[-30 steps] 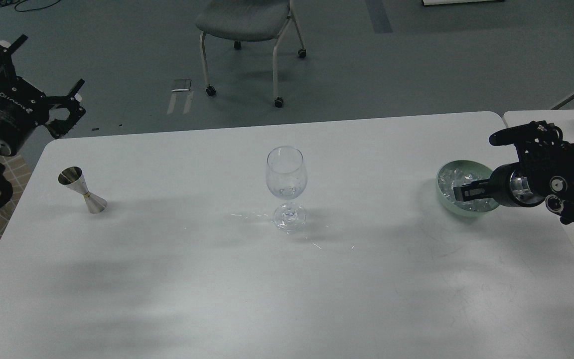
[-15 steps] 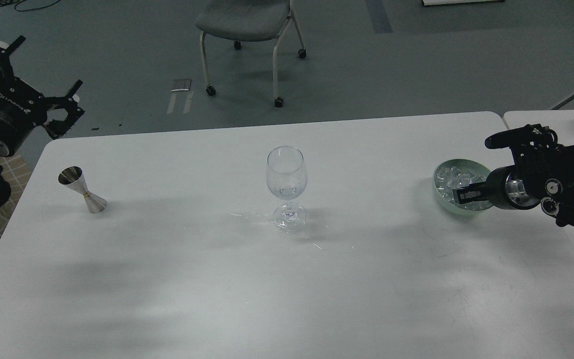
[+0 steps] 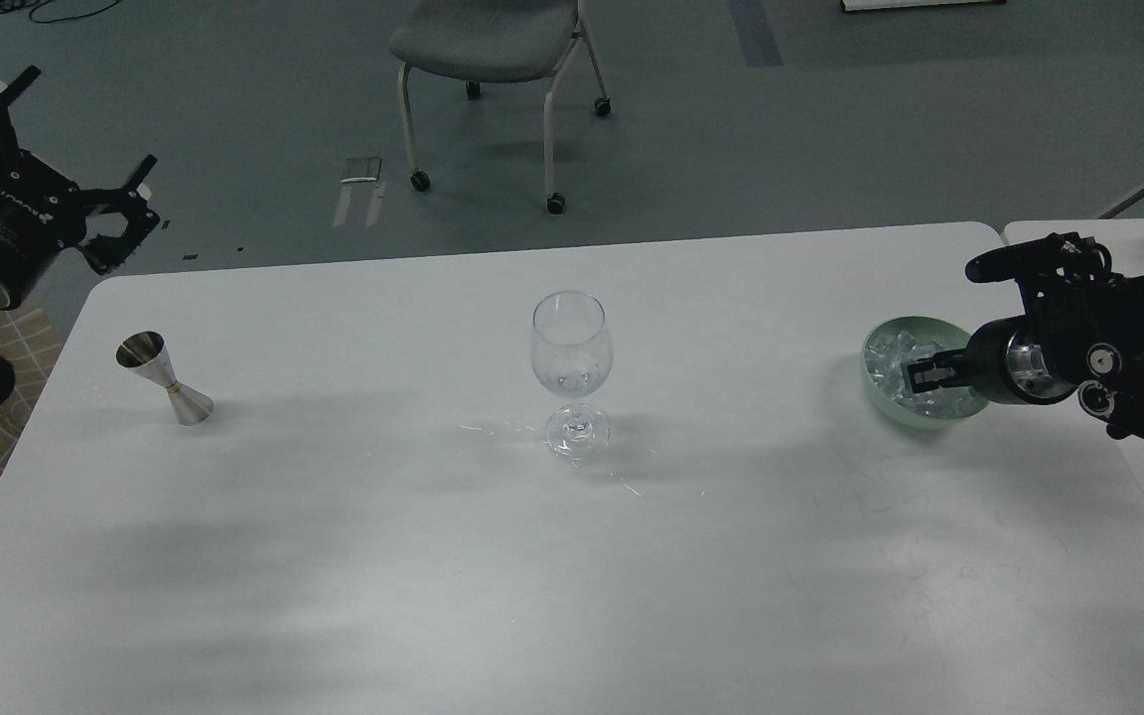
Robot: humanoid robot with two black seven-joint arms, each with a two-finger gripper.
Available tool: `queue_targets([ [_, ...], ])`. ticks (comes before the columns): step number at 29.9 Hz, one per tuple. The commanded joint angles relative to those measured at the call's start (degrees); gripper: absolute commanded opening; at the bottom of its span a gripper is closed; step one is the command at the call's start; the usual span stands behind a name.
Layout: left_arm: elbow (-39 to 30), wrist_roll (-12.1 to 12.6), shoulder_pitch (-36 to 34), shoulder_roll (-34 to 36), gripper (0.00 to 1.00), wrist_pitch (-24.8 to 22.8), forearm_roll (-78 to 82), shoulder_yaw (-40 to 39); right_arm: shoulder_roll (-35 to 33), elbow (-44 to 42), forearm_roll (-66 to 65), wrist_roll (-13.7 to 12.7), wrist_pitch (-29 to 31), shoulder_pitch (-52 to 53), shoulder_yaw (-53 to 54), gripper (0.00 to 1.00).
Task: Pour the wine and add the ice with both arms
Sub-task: 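Lift the ice cube with the right gripper and move it over the glass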
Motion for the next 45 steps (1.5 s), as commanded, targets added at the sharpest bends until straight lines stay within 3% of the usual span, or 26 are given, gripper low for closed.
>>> queue_targets([
  [1, 0.0, 0.01, 0.09, -0.09, 0.98, 0.09, 0.04, -0.01, 0.09, 0.0, 0.0, 0.0, -0.08, -0.2, 0.02, 0.39],
  [3, 0.0, 0.01, 0.09, -0.09, 0.98, 0.09, -0.05, -0.01, 0.09, 0.0, 0.0, 0.0, -0.08, -0.2, 0.02, 0.31],
  [7, 0.0, 0.01, 0.09, 0.0, 0.98, 0.09, -0.05, -0.1, 0.09, 0.0, 0.0, 0.0, -0.08, -0.21, 0.02, 0.26],
  [17, 0.0, -0.08, 0.26, -0.35, 0.98, 0.0, 0.04, -0.01, 0.0, 0.44, 0.09, 0.0, 0.18, 0.06, 0.02, 0.01],
  [26, -0.09, 0.01, 0.44, 0.09, 0.98, 0.0, 0.04, -0.18, -1.4, 2.98, 0.18, 0.18, 0.09, 0.41, 1.34, 0.0],
  [33, -0.09, 0.01, 0.44, 0.18, 0.98, -0.09, 0.04, -0.1, -9.66, 14.84, 0.71, 0.18, 0.01, 1.2, 10.91, 0.0],
  [41, -0.18, 0.01, 0.35, 0.09, 0.98, 0.0, 0.04, 0.17, -8.7, 21.61, 0.62, 0.62, -0.17, 2.08, 22.32, 0.0],
  [45, -0.18, 0.01, 0.44, 0.0, 0.98, 0.09, 0.04, 0.17, -3.71, 25.03, 0.44, 0.53, -0.08, 2.6, 25.5, 0.0],
])
